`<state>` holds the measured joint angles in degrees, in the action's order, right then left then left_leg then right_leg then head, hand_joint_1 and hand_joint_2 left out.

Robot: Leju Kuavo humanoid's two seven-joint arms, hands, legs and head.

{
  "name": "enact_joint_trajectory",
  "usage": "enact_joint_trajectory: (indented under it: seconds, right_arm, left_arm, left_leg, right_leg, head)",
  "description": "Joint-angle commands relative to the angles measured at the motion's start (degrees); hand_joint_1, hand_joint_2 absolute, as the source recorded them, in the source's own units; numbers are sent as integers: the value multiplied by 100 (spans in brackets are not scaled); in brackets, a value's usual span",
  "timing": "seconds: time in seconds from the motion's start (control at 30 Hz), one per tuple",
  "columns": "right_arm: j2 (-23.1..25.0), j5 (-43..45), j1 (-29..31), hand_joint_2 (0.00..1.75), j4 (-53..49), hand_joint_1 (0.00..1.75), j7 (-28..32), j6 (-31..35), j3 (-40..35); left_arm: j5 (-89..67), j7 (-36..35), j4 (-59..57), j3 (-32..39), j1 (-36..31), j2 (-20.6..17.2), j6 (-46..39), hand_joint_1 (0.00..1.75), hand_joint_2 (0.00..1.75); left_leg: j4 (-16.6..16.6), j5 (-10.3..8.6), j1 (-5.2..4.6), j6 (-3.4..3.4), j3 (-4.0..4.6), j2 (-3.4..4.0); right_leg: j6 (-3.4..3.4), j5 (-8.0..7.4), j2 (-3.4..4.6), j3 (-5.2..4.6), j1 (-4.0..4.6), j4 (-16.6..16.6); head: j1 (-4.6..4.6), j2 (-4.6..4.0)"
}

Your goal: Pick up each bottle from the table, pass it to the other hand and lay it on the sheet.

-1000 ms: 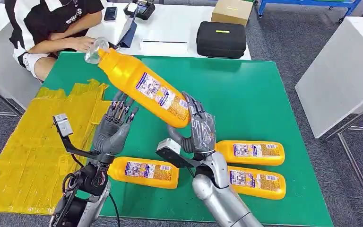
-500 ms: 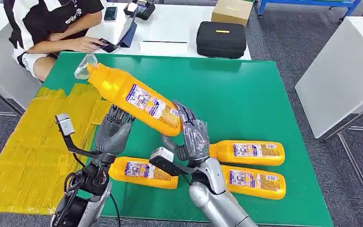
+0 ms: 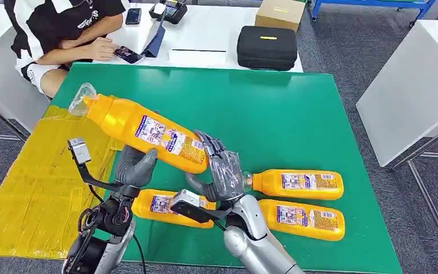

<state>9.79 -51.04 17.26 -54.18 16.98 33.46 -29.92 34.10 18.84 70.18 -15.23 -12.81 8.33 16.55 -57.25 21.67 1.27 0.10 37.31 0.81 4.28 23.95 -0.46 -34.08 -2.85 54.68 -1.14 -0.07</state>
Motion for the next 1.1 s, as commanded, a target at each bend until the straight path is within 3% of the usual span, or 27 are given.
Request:
enact_joint_trajectory:
  seconds: [0.03, 0.67, 1.1]
  right_arm:
    - [-87, 38, 82, 175, 213, 175, 52, -89, -422]
    - [-198, 77, -69, 175, -144, 175, -50, -457, -900]
    - [-452, 1172, -352, 175, -1143, 175, 254, -1637, -1265]
  left_arm:
    - [24, -5, -363, -95, -218, -131, -48, 0, 175]
    - [93, -54, -265, -30, -124, -120, -233, 0, 175]
    - [116, 170, -401, 306, -76, -150, -600, 0, 175]
  left_leg:
    - [0, 15, 3, 5, -37, -6]
    - [3, 5, 3, 2, -12, -5]
    - [0, 12, 4, 2, -24, -7]
  right_leg:
    - [-37, 13, 3, 36, 7, -2]
    - [-20, 4, -1, 13, 5, -4]
    - [-32, 12, -1, 25, 7, 0]
  head:
    - [0, 0]
    - [0, 0]
    - [0, 0]
